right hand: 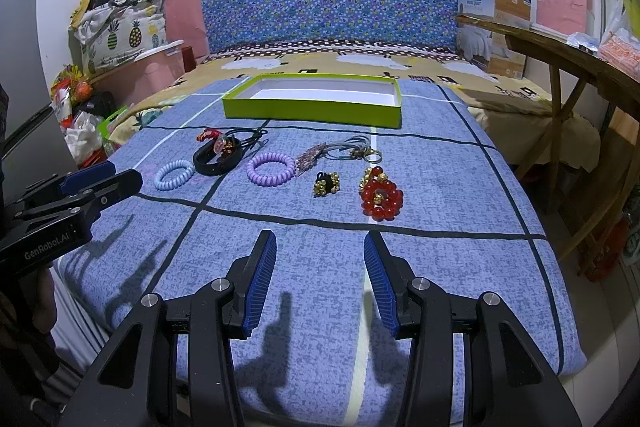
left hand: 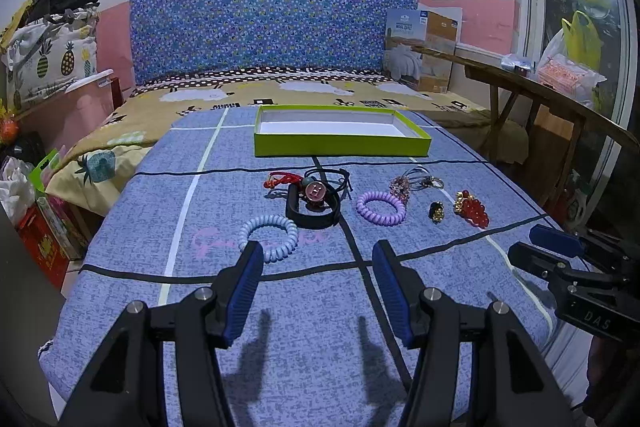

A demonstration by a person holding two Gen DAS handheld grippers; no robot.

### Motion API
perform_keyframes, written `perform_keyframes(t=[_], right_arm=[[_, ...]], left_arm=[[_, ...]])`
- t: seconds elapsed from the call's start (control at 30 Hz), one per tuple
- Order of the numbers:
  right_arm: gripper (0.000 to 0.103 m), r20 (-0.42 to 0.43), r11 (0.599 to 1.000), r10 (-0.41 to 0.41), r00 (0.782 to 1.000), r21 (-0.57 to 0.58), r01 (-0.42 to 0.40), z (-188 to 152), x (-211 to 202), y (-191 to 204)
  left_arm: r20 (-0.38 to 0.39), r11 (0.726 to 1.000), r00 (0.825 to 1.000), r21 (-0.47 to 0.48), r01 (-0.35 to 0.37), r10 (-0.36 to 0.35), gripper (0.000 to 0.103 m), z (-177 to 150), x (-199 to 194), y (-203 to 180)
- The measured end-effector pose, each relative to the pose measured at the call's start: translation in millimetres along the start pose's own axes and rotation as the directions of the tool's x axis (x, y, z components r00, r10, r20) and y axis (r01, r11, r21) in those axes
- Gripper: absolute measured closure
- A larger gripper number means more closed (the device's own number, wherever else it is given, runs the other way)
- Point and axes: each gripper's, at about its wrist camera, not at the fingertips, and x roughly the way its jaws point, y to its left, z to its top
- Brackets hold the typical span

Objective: Organize jewelry

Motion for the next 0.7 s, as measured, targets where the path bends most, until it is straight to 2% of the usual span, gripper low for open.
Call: perform_keyframes(t=[0.47, 0.7], right_arm=[[0.057, -0.003, 1.0, 0.002, 1.0, 0.0, -0.002, -1.1, 1.6, 1.3], [0.057, -0.013, 1.0, 0.005, 1.0, 0.001, -0.005, 1.2, 11.7, -0.6]], left_arm=[[-0.022, 1.0, 0.999, -0.014, 0.025, -0.026, 0.044, 1.9, 4.4, 1.8], [-0.03, 0.999, 0.999, 0.014, 0.029, -0.028, 0.044, 4.4, 12.1, -2.0]])
